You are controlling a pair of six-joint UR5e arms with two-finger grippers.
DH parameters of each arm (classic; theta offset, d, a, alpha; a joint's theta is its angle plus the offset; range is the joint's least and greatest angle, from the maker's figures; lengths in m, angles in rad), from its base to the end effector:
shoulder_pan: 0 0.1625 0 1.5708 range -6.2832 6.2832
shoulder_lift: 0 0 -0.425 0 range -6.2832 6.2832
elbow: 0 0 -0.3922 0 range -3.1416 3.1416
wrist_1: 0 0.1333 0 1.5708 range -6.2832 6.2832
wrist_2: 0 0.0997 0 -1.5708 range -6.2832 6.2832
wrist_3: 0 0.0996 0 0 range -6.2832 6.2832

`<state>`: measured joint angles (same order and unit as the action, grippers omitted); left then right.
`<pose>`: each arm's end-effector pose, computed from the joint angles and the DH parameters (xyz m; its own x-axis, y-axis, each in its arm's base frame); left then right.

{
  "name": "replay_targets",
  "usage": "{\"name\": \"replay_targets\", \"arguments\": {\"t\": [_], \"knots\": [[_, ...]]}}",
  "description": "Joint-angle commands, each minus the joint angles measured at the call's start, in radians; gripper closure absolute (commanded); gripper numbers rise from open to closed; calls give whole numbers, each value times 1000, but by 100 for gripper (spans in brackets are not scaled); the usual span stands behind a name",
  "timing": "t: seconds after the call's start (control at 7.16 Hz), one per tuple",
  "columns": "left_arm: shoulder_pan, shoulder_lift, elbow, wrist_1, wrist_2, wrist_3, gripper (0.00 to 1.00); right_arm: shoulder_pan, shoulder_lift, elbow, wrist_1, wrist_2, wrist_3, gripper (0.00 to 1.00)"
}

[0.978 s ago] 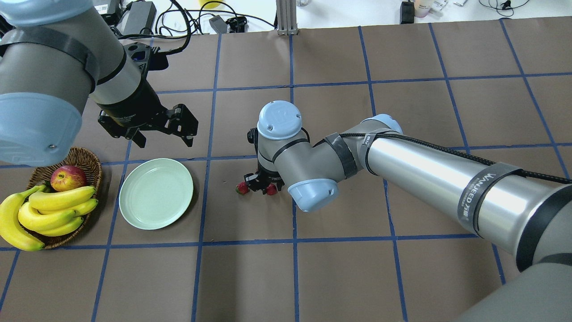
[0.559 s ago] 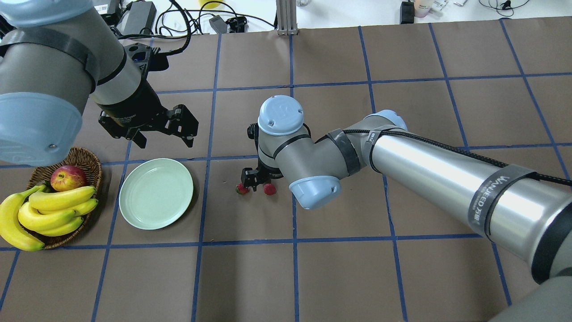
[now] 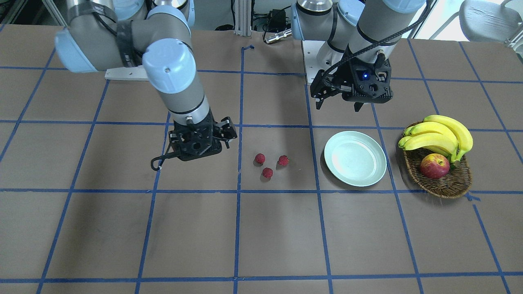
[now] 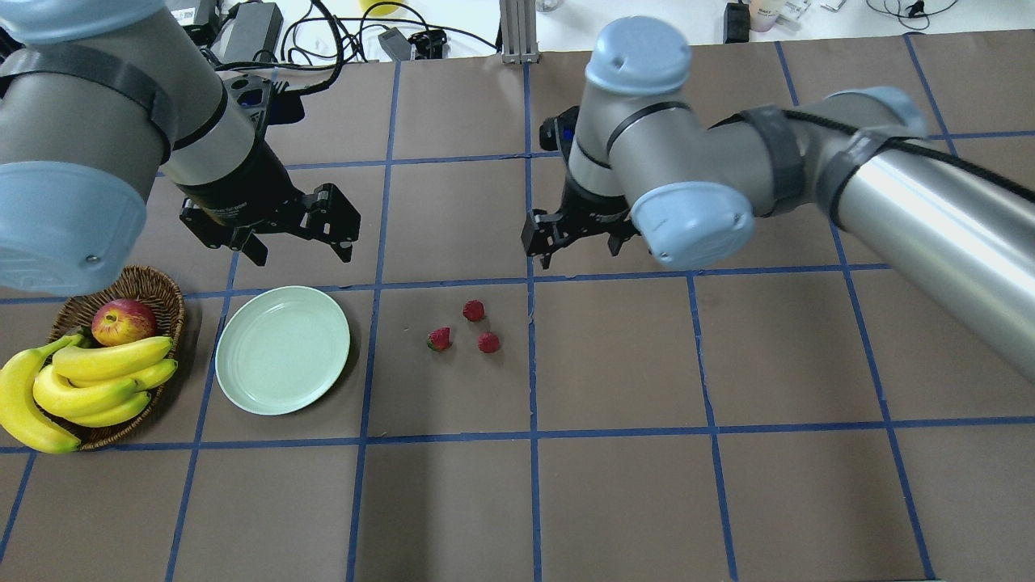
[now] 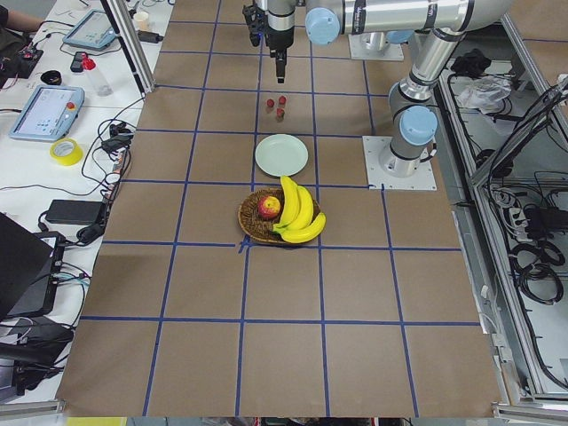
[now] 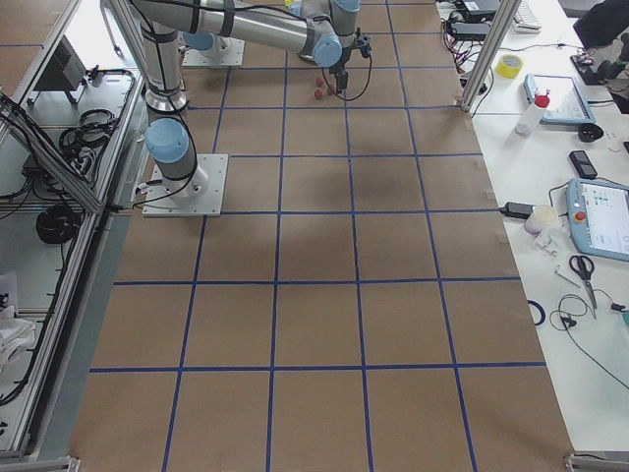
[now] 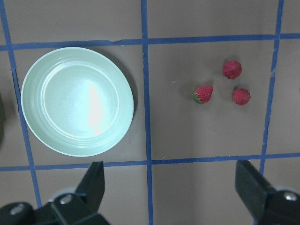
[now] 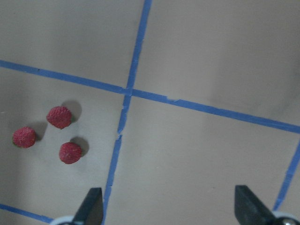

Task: Collect all strawberries into plate
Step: 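Raise the right gripper away while moving the left gripper toward the strawberries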

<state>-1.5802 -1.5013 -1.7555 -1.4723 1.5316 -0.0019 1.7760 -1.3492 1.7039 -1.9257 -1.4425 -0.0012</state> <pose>-0.1415 -0.4568 0.4402 -0.9992 0.0068 0.0391 0.0075 0.9998 0.0168 0.2573 -0.5194 0.3421 -0.9707 -0.2033 -0.1279 -0.2049 0.9788 -0.0004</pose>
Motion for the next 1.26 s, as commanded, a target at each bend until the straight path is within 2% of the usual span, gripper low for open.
{"name": "replay_targets", "arguments": {"t": [0.0,0.14,0.42,0.56,0.7,1.12], "knots": [[8,-17,-7,4,-48,-6,0,-136,-66,-44,80,-47,-63,0],[9,-43,-13,19,-65,-48,0,-135,-106,-65,155,-51,-59,0],[6,-97,-89,218,-65,-78,0,-133,-146,-200,329,-51,-46,0],[0,-114,-163,334,-68,-110,0,-135,-146,-261,412,-94,-46,0],[-7,-131,-206,396,-70,-191,0,-135,-166,-270,401,-116,-45,0],[-21,-229,-262,481,-79,-213,0,-142,-196,-267,381,-122,-45,0]]}}
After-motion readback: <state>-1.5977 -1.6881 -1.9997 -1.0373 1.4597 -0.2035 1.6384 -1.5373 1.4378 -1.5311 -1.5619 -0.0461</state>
